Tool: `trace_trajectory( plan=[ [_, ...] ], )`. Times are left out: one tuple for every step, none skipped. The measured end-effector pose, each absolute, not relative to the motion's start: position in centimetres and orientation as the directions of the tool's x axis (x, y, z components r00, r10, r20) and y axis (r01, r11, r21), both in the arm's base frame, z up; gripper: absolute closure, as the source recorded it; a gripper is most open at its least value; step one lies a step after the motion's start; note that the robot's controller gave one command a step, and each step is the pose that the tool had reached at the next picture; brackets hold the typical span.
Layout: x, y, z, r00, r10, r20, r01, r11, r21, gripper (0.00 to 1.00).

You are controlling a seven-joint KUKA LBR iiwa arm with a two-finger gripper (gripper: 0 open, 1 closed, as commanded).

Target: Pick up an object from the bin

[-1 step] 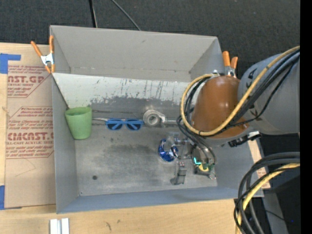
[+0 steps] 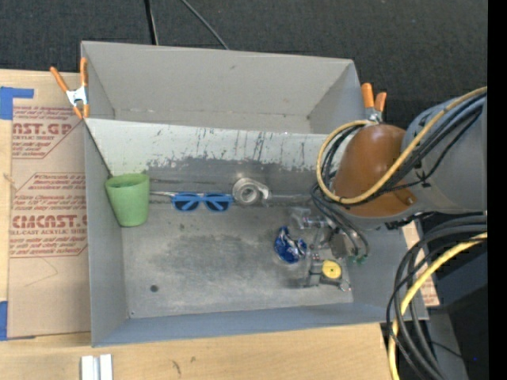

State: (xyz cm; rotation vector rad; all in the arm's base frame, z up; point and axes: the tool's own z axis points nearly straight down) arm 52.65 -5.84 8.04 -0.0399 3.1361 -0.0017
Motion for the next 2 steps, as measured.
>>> trace_trajectory(
  plan=[
    [52.5, -5.5, 8.4, -1.000, -0.028, 0.000, -0.028, 1.000, 0.000, 1.00],
    [51.0, -5.8, 21.4, -1.000, -0.019, -0.008, -0.019, 1.000, -0.001, 1.00]
  ],
)
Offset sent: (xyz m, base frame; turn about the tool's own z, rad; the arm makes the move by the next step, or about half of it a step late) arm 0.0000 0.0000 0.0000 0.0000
